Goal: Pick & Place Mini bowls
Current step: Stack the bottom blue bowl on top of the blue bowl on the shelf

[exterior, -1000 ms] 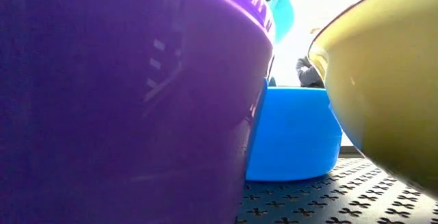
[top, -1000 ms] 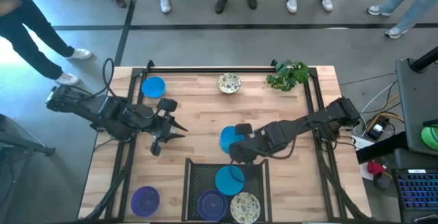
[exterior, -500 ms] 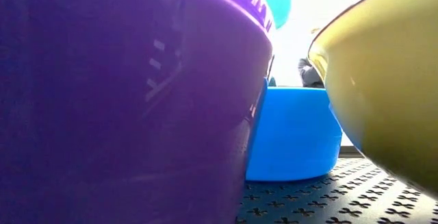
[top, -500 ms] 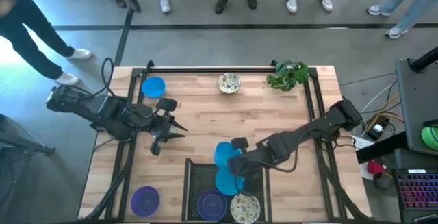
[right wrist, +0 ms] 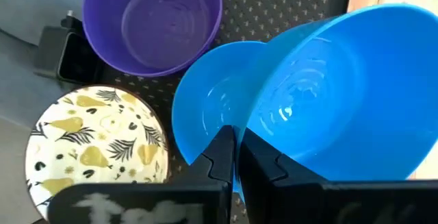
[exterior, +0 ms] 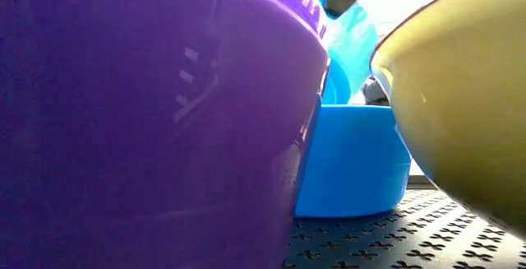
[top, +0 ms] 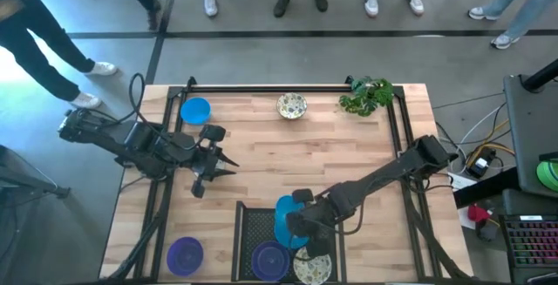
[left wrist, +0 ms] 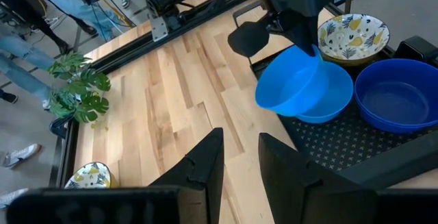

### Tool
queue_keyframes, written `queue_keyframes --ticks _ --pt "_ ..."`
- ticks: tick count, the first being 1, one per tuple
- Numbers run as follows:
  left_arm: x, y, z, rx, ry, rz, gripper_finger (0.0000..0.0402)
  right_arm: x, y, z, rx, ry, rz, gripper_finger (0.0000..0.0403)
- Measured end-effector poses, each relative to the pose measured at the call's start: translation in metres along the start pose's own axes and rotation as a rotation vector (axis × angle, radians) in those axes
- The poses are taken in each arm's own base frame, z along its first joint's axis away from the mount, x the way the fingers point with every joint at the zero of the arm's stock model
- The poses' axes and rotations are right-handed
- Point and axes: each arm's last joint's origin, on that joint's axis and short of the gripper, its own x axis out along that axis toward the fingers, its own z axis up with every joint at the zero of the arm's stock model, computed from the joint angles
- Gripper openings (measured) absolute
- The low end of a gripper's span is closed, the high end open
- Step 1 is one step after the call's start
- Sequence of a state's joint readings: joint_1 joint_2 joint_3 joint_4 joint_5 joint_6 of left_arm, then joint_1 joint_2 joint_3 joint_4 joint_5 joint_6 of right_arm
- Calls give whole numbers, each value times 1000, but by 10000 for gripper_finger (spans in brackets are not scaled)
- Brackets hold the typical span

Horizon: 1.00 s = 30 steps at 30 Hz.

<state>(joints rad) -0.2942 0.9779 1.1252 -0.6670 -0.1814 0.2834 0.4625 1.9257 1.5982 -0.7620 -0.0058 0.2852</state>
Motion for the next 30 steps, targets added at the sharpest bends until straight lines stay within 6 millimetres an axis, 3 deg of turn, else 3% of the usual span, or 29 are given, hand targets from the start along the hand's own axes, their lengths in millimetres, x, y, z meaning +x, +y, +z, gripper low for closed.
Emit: queue_keyframes --ticks 25,30 --pt "0 0 0 1 0 0 96 14 8 -4 39 38 25 11" --pt "0 0 0 1 0 0 96 14 8 -4 38 37 23 29"
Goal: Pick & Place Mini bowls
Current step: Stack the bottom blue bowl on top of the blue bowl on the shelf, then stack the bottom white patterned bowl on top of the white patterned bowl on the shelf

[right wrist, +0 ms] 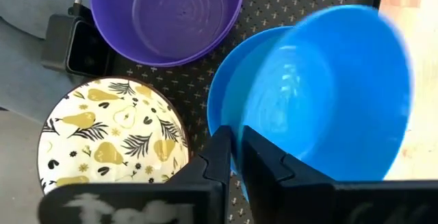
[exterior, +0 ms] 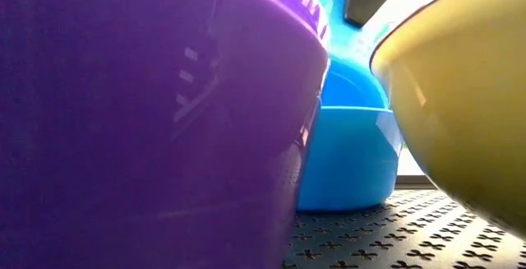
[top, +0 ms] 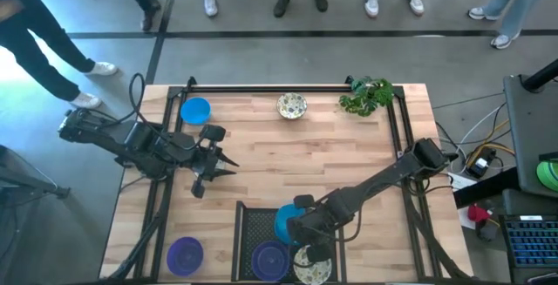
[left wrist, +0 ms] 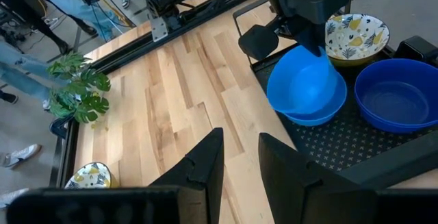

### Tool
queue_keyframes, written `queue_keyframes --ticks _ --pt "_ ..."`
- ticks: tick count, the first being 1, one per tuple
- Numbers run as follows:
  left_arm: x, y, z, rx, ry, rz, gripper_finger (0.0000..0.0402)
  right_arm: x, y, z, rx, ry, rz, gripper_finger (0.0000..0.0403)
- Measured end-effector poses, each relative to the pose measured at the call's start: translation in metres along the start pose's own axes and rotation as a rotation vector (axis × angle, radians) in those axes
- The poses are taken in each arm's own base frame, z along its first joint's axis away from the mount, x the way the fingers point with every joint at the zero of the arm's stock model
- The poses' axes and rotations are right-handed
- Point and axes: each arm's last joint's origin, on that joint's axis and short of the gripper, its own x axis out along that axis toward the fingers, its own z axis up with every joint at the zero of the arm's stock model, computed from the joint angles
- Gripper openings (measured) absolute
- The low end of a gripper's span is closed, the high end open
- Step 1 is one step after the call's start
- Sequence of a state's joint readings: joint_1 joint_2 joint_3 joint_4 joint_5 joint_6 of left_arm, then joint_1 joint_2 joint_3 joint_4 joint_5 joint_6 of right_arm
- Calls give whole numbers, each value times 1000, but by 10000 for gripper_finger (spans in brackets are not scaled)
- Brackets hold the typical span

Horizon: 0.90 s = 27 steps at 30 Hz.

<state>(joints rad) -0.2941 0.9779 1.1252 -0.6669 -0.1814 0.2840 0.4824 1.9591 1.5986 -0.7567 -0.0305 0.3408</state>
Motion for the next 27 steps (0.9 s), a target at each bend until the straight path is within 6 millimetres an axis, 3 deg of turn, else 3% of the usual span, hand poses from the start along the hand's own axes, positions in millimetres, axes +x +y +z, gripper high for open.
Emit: queue_keyframes --ticks 13,19,27 --pt "0 0 0 0 0 0 96 -5 2 5 -3 -22 3 95" --pt "0 0 0 0 4 -1 96 -16 5 13 -4 -45 8 81" --pt "0 -1 -4 -47 37 -10 96 -41 7 29 -22 -125 -73 30"
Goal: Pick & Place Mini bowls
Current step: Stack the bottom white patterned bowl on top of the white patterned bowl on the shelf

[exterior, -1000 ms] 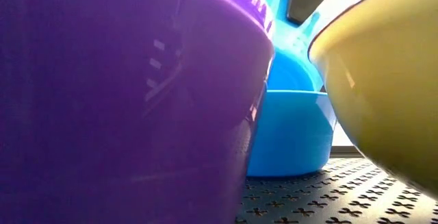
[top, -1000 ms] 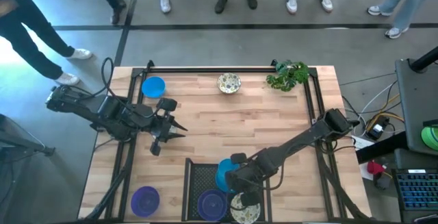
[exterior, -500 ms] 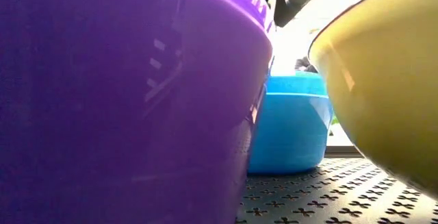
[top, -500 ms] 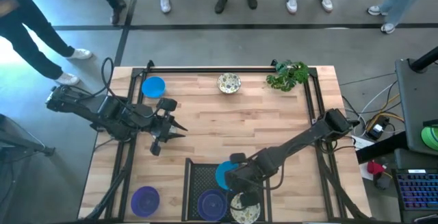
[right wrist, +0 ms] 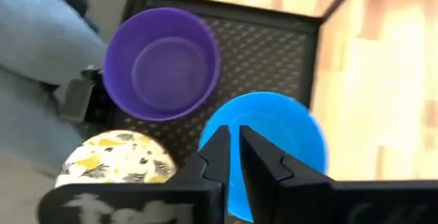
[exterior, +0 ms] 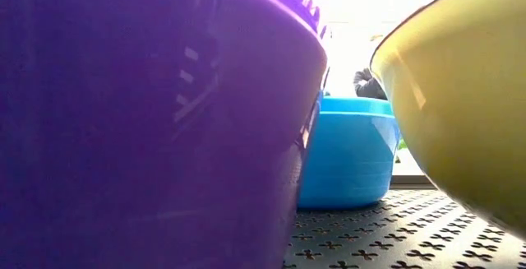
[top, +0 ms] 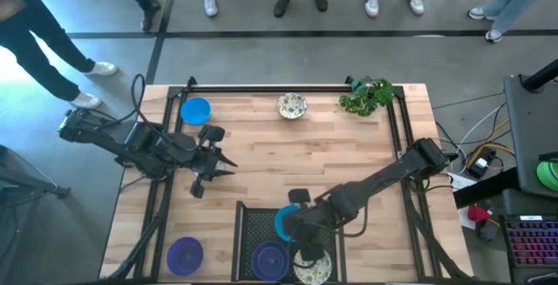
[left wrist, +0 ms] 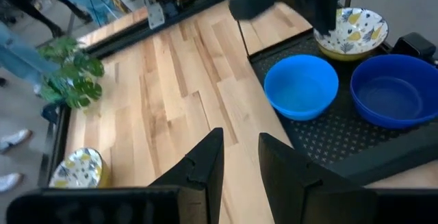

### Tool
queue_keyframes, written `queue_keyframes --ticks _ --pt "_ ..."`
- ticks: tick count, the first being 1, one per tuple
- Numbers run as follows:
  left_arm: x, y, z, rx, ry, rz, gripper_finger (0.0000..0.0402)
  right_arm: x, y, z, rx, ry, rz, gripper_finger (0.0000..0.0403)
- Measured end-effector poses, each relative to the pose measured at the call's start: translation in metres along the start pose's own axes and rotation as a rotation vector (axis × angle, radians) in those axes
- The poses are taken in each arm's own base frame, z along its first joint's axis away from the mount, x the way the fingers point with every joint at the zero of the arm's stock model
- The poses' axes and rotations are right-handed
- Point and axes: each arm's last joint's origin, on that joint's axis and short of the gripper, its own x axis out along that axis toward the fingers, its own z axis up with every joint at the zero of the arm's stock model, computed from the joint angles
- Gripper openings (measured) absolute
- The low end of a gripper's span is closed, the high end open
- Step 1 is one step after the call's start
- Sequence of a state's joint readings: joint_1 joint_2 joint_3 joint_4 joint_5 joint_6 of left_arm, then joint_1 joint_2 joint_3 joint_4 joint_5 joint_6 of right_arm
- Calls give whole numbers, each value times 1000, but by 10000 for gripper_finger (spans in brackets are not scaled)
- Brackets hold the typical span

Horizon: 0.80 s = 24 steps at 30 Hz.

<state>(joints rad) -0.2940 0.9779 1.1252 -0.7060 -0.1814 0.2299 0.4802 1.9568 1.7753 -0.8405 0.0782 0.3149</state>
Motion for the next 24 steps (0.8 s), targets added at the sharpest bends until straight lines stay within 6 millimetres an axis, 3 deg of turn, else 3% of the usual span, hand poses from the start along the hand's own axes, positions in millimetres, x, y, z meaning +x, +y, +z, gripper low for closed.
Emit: queue_keyframes --ticks 4,16,24 --pt "0 -1 -4 -29 40 -8 96 -14 -2 9 28 -38 -86 11" --pt "-8 -1 -26 -218 252 91 96 -66 -26 43 123 -171 -185 8" --pt "-1 -2 -40 -504 315 245 96 -85 -50 58 150 -233 -223 8"
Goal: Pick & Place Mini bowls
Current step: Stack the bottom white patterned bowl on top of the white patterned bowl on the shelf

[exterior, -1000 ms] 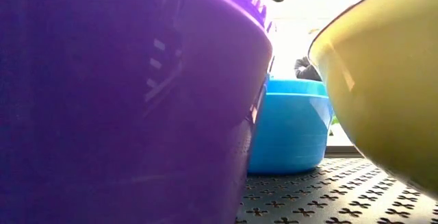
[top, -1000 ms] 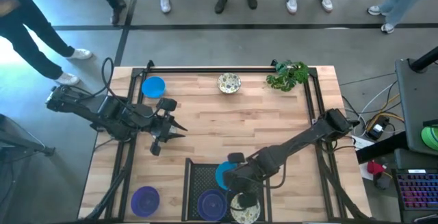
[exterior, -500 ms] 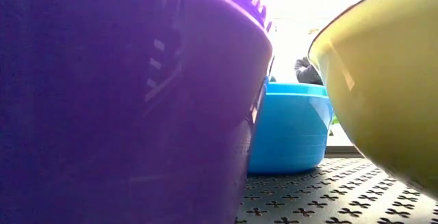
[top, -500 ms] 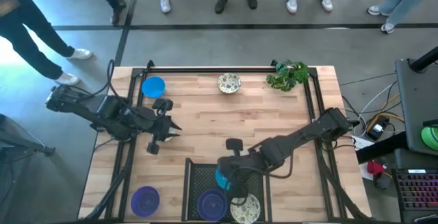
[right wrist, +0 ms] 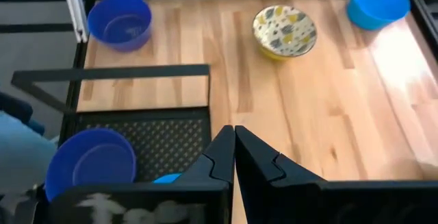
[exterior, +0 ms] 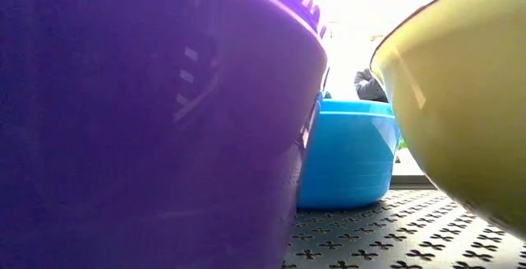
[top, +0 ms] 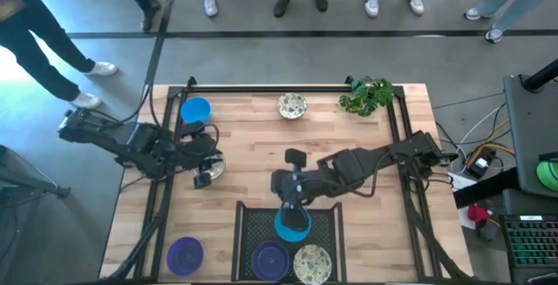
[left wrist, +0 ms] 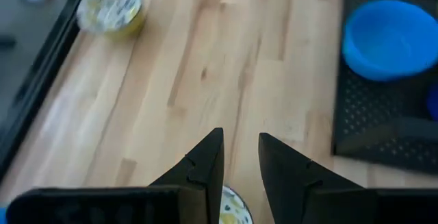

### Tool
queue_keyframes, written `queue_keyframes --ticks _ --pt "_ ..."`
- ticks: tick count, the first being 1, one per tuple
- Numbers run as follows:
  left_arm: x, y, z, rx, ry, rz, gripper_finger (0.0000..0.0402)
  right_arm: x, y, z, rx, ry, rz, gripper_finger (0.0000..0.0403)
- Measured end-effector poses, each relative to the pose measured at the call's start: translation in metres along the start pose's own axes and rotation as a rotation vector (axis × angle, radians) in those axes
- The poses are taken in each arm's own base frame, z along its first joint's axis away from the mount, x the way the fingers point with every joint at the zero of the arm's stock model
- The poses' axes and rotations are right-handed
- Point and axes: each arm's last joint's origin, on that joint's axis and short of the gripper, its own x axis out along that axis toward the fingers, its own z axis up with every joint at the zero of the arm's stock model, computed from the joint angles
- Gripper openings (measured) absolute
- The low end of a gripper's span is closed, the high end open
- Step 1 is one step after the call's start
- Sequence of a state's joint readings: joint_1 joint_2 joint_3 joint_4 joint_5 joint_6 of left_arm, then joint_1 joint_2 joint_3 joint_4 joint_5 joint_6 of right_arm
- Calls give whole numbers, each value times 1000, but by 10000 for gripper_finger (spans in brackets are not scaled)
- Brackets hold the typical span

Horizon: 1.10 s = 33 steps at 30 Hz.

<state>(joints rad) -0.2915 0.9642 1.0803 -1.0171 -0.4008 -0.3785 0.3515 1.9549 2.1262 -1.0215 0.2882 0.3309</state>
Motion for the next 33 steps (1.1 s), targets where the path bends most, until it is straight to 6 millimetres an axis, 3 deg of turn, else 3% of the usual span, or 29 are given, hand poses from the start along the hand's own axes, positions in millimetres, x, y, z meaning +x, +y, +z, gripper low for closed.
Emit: queue_keyframes --ticks 7,18,33 --pt "19 8 -22 -225 132 106 96 -4 -15 7 10 -4 -27 8" --pt "56 20 -44 -415 235 215 96 -4 -29 11 28 -6 -81 8" --pt "104 22 -60 -492 259 218 96 -1 -40 14 17 -5 -105 8"
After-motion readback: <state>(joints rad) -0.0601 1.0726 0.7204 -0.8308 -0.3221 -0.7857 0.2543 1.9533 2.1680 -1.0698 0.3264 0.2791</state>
